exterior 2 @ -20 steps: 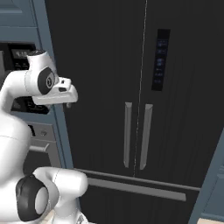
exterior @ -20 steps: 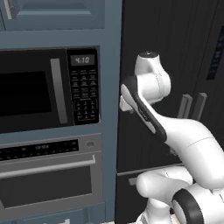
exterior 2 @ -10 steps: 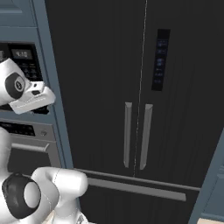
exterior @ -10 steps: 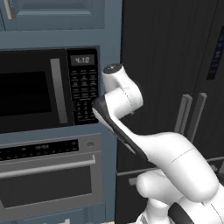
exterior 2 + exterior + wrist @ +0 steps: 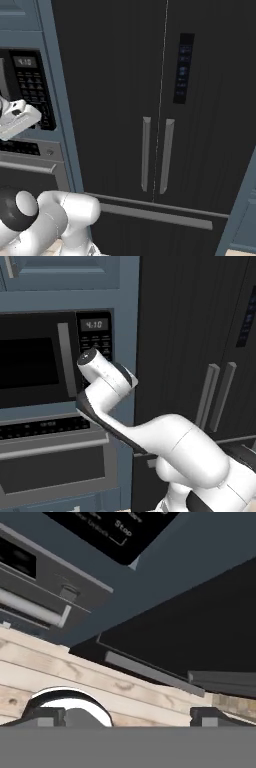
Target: Take the fish from the oven and place it on the plate on the counter.
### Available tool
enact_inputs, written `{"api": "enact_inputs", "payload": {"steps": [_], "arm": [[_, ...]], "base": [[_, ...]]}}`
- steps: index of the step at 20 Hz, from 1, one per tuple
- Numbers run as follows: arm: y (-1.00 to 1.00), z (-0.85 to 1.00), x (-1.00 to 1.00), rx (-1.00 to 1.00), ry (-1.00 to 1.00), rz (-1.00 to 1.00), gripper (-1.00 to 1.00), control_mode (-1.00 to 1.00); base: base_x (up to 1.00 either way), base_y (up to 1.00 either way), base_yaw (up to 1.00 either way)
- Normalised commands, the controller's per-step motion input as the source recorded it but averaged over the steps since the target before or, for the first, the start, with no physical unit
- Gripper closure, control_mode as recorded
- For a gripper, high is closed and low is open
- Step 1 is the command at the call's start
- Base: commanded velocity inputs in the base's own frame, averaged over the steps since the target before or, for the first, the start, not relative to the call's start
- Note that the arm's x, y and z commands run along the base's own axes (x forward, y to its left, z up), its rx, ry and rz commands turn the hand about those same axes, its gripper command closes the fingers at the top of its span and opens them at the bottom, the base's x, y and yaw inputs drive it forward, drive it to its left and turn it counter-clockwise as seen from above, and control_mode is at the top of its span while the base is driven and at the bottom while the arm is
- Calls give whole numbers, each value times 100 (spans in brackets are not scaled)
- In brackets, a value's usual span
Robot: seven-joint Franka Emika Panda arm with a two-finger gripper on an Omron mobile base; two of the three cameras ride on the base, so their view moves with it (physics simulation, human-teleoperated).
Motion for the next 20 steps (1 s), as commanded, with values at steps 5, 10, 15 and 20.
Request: {"api": "enact_inputs", "payload": {"steps": [5, 10, 15, 20], "arm": [[61, -48, -27, -18, 0, 4, -100, -100], [56, -60, -43, -21, -3, 3, -100, -100], [50, -63, -41, -19, -4, 5, -100, -100], [39, -52, -21, -16, -3, 12, -100, -100]], "base": [[0, 0, 0], [0, 0, 0], [0, 0, 0], [0, 0, 0]]}}
